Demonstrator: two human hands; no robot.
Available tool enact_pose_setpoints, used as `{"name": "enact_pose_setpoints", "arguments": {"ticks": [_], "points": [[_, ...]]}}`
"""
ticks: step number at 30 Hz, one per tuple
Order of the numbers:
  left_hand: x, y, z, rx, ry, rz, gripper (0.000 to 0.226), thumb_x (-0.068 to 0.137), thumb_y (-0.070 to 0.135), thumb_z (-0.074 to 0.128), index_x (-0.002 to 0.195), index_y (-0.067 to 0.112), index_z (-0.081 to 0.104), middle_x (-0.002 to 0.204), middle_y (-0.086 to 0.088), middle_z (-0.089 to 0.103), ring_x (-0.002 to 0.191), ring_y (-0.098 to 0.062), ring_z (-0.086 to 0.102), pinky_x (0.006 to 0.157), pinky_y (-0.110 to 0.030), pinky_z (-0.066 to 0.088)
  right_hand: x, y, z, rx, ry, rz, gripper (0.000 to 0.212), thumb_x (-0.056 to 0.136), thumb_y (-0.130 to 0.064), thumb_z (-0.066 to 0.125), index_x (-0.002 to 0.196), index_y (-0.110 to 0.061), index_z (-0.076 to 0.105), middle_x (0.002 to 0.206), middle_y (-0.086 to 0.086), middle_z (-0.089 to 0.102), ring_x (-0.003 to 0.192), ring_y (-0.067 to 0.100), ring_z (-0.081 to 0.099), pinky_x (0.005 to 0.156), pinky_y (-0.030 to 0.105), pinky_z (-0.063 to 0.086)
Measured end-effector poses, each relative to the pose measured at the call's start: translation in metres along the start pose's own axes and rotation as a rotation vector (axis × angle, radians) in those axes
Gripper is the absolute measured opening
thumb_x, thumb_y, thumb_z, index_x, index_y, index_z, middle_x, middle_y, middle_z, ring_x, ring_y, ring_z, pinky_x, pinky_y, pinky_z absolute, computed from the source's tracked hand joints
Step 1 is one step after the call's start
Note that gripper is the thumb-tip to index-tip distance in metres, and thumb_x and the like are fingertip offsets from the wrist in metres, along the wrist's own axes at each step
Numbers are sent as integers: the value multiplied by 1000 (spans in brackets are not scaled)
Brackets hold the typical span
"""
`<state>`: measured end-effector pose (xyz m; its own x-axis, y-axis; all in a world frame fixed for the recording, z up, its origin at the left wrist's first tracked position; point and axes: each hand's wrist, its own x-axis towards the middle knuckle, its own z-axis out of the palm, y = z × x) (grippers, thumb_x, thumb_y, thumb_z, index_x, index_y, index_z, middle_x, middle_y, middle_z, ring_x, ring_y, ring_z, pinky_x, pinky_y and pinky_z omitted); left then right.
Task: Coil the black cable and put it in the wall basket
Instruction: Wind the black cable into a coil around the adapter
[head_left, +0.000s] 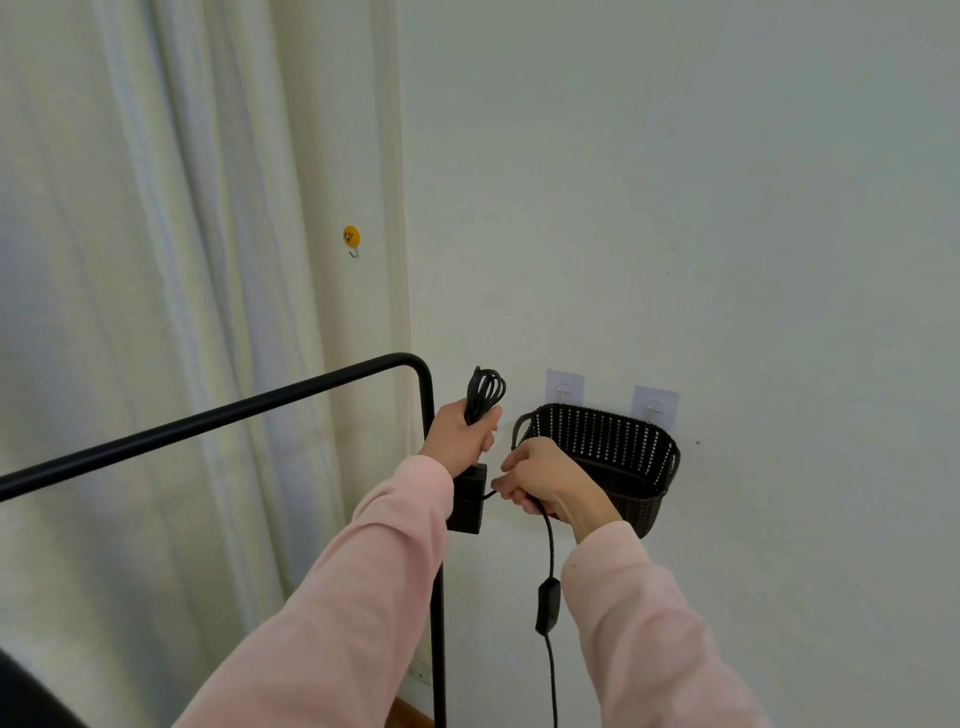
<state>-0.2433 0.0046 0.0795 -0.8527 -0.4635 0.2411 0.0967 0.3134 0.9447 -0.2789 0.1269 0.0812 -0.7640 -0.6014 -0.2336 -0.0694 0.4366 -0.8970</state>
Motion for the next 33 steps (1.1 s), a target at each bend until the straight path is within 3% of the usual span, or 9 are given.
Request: {"name": "enact_pose_setpoints", "arguments": {"ticks": [7,9,14,19,25,27,30,33], "points": [[-3,-2,-1,51,-101,38,24,93,18,50,70,10,50,64,-5,63,41,-3,60,54,-16,53,3,-5,0,25,24,-65,27,81,15,53,76,-11,49,65,12,61,57,15,59,49,18,47],[-2,-1,-1,27,-96,32,23,93,18,50,71,11,50,65,-5,63,43,-3,61,58,-21,54,4,-5,-1,54,37,-82,27,81,15,53,77,-12,47,65,11,62,54,14,61,51,20,50],[-4,-2,2,120,-94,48,21,92,18,50,72,10,51,59,-1,58,38,1,54,46,-8,45,5,-9,-5,86,113,-137,32,75,15,56,84,-12,41,60,14,62,51,17,61,54,25,46],[-5,-1,5,62,-113,22,23,94,19,49,71,14,48,51,-3,56,33,-8,56,42,-15,48,4,-13,-2,211,185,-191,31,76,18,50,87,-9,41,58,17,56,46,22,54,37,17,41],[-5,1,9,108,-71,27,26,93,18,49,68,15,47,55,-2,48,32,-2,47,39,-12,41,13,-10,-2,158,216,-194,24,74,11,59,82,-8,47,47,9,59,47,18,62,41,19,34],[-3,-1,9,127,-47,9,22,93,20,50,72,14,48,56,-1,47,41,-8,47,42,-17,44,16,-10,-3,101,225,-170,26,70,10,62,71,-10,46,44,5,56,61,26,66,45,23,37],[0,-5,5,63,18,-22,26,92,20,52,67,17,45,53,-2,40,45,-14,40,46,-26,42,16,-9,-7,0,214,-116,26,73,10,64,67,-10,49,62,8,58,75,26,63,64,32,49],[0,-5,5,55,36,-22,27,91,20,52,65,17,46,52,-1,40,44,-14,38,46,-26,41,13,-7,-6,-28,180,-93,17,82,5,59,72,-9,55,73,10,62,75,19,64,63,26,48]]}}
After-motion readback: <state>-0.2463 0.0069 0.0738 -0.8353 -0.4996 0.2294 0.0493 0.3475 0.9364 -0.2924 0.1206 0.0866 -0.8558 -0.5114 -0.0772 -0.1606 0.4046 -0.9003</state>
